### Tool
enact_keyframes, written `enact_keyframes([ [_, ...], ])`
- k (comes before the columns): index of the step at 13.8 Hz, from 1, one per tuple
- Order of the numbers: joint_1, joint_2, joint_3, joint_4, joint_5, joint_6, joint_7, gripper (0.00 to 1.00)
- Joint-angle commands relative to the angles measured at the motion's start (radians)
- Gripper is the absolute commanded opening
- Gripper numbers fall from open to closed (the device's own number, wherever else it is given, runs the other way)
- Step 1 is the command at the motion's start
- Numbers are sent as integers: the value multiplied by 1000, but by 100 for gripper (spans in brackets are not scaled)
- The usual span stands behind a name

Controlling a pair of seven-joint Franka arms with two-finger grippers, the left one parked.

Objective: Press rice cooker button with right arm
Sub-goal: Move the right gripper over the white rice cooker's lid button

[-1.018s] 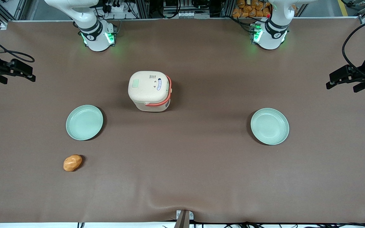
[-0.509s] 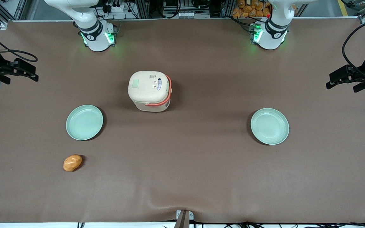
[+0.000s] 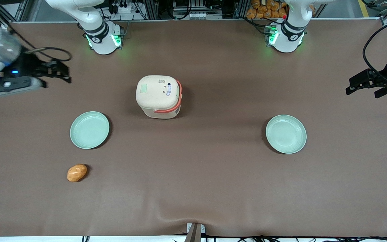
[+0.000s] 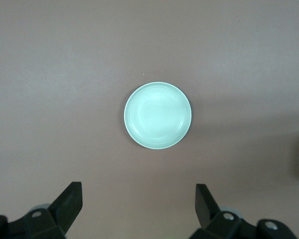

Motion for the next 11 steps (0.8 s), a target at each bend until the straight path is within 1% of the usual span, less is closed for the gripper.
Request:
enact_keyframes([
  [1,103,36,-8,-1,11,-12,93,38],
  [4,229,71,-8,-11,11,4,262,30],
  [5,258,79,-8,-28,12,17,290,27],
  [7,287,77,-7,-88,12,75,296,25],
  [11,306,69,25,-200,32,150,296,10],
])
